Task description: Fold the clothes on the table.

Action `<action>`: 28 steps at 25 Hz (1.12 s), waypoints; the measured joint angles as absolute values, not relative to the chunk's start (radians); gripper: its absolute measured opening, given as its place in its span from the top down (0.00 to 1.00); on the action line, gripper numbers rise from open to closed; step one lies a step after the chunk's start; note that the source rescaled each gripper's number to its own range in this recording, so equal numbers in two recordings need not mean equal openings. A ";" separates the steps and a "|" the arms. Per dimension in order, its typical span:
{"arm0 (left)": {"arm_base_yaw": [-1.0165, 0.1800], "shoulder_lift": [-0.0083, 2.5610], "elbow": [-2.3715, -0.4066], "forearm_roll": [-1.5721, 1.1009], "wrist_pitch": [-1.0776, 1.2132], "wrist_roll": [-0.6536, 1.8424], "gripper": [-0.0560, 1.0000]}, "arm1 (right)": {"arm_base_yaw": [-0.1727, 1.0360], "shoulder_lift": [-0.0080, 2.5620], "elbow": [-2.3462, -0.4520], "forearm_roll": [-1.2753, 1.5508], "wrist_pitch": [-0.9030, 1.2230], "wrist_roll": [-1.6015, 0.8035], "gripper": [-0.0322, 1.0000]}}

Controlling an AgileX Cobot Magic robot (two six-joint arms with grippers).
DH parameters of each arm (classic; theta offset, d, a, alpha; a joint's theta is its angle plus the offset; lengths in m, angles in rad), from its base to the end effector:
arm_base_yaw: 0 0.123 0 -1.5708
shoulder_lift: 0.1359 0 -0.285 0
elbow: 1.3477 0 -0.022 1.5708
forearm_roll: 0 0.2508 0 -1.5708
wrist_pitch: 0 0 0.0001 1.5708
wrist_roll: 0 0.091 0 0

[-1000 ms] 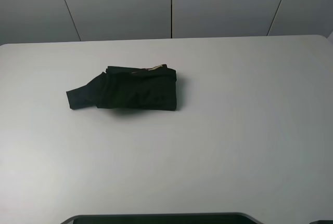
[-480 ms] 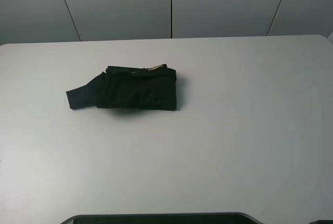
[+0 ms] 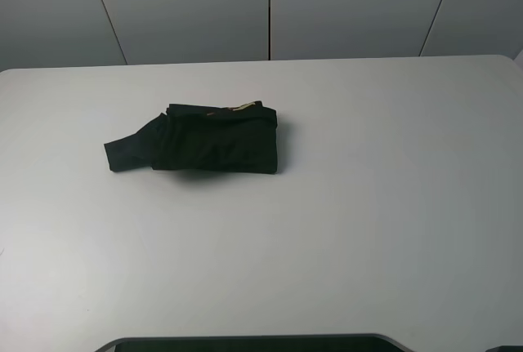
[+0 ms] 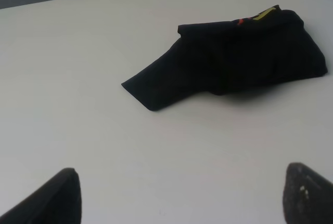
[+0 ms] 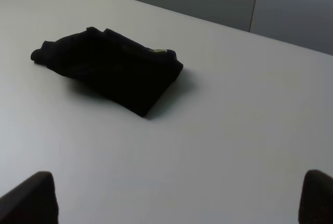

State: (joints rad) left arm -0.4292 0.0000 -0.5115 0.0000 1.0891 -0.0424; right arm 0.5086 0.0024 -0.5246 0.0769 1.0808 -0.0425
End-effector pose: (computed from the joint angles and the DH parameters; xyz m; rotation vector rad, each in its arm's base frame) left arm -0.0067 0.0031 0.2782 0.3986 2.0353 -0.2906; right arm -0.0103 0.0013 0.2827 -0.5662 1.9822 0.3820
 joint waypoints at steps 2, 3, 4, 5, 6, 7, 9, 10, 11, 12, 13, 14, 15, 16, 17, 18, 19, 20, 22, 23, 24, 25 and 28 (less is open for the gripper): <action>-0.429 0.000 -0.512 0.000 1.089 -0.042 0.00 | 0.509 0.002 -0.518 0.080 1.095 -0.042 0.00; -0.429 0.000 -0.512 0.000 1.089 -0.042 0.00 | 0.509 0.002 -0.517 0.081 1.099 -0.042 0.00; -0.429 0.000 -0.512 0.000 1.089 -0.042 0.00 | 0.509 0.000 -0.517 0.085 1.101 -0.042 0.00; -0.429 0.000 -0.512 0.000 1.089 -0.042 0.00 | 0.509 0.000 -0.517 0.088 1.102 -0.041 0.00; -0.429 0.000 -0.512 0.000 1.089 -0.042 0.00 | 0.509 0.000 -0.516 0.088 1.103 -0.041 0.00; -0.429 0.000 -0.512 0.000 1.089 -0.042 0.00 | 0.509 0.000 -0.516 0.088 1.103 -0.039 0.00; -0.429 0.000 -0.512 0.000 1.089 -0.042 0.00 | 0.509 -0.001 -0.512 0.088 1.099 -0.039 0.00; -0.427 0.000 -0.512 0.000 1.089 -0.042 0.00 | 0.509 -0.001 -0.512 0.088 1.098 -0.039 0.00; -0.420 0.000 -0.512 0.000 1.089 -0.042 0.00 | 0.500 -0.001 -0.512 0.088 1.098 -0.039 0.00; -0.407 0.000 -0.512 0.000 1.089 -0.042 0.00 | 0.488 -0.001 -0.510 0.088 1.098 -0.039 0.00; -0.394 0.000 -0.512 0.000 1.089 -0.042 0.00 | 0.471 -0.001 -0.510 0.088 1.098 -0.039 0.00; -0.373 0.000 -0.512 0.000 1.089 -0.042 0.00 | 0.437 -0.001 -0.510 0.088 1.097 -0.039 0.00; -0.349 0.000 -0.512 0.000 1.089 -0.042 0.00 | 0.399 -0.001 -0.510 0.088 1.097 -0.039 0.00; -0.323 0.000 -0.512 0.000 1.089 -0.042 0.00 | 0.364 -0.001 -0.510 0.088 1.097 -0.039 0.00; -0.299 0.000 -0.512 0.000 1.089 -0.042 0.00 | 0.318 -0.001 -0.510 0.088 1.097 -0.039 0.00; -0.272 0.000 -0.512 0.000 1.089 -0.042 0.00 | 0.271 -0.001 -0.510 0.088 1.097 -0.039 0.00; -0.244 0.000 -0.512 0.000 1.089 -0.042 0.00 | 0.231 -0.001 -0.510 0.088 1.097 -0.039 0.00; -0.222 0.000 -0.512 0.000 1.089 -0.042 0.00 | 0.184 -0.001 -0.510 0.088 1.097 -0.039 0.00; -0.174 0.000 -0.512 0.000 1.089 -0.042 0.00 | 0.092 -0.001 -0.510 0.088 1.097 -0.039 0.00; -0.157 0.000 -0.512 0.000 1.089 -0.042 0.00 | 0.060 -0.001 -0.510 0.088 1.097 -0.039 0.00; -0.146 0.000 -0.512 0.000 1.089 -0.042 0.00 | 0.038 -0.001 -0.510 0.088 1.097 -0.039 0.00; -0.138 0.000 -0.512 0.000 1.089 -0.042 0.00 | 0.022 -0.001 -0.510 0.088 1.097 -0.039 0.00; -0.132 0.000 -0.512 0.000 1.089 -0.042 0.00 | 0.017 -0.001 -0.510 0.088 1.097 -0.039 0.00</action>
State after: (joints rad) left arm -0.1315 0.0000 -0.5115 0.0000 1.0891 -0.0424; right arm 0.0169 -0.0010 -0.5103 0.0877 1.0968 -0.0389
